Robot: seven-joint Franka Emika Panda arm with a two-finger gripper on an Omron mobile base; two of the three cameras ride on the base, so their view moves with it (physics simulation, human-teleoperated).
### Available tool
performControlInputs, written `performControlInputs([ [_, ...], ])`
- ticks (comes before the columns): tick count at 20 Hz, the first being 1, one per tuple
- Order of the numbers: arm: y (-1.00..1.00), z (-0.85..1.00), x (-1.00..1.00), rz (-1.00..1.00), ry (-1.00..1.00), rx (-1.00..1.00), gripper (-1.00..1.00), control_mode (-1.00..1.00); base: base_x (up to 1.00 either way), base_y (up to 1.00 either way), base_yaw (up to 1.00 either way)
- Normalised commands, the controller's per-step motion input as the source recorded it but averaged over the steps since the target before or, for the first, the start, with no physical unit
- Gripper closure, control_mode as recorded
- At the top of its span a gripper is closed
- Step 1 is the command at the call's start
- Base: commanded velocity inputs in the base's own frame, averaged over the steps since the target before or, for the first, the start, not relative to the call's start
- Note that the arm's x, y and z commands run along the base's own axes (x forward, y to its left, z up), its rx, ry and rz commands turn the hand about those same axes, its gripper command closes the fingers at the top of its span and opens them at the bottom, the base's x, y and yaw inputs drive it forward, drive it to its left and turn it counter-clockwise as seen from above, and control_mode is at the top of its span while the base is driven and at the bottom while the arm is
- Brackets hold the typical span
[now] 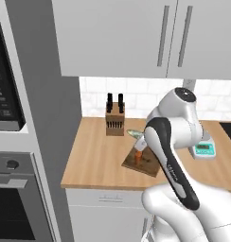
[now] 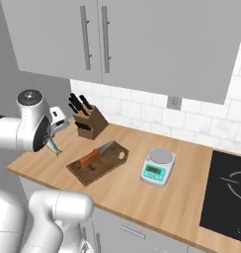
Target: Pick up the knife from the drawer and place it on the cutting board. Then place the meat from the plate to the cutting board.
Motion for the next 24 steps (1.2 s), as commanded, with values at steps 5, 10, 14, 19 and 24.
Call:
performControlInputs([
  [5, -0.19, -0.18, 0.15, -0.37, 0.0, -0.03, 1.0, -1.0, 0.0, 0.0, 0.0],
  [10, -0.63, -0.12, 0.04, -0.35, 0.01, 0.0, 1.0, -1.0, 0.0, 0.0, 0.0],
  [14, -0.54, -0.01, 0.39, -0.42, 0.04, 0.01, 1.0, -1.0, 0.0, 0.0, 0.0],
  [19, -0.22, -0.13, 0.35, -0.54, 0.0, 0.08, 1.0, -1.0, 0.0, 0.0, 0.0],
  [24, -0.02, -0.26, 0.17, -0.55, 0.0, 0.16, 1.0, -1.0, 0.0, 0.0, 0.0],
])
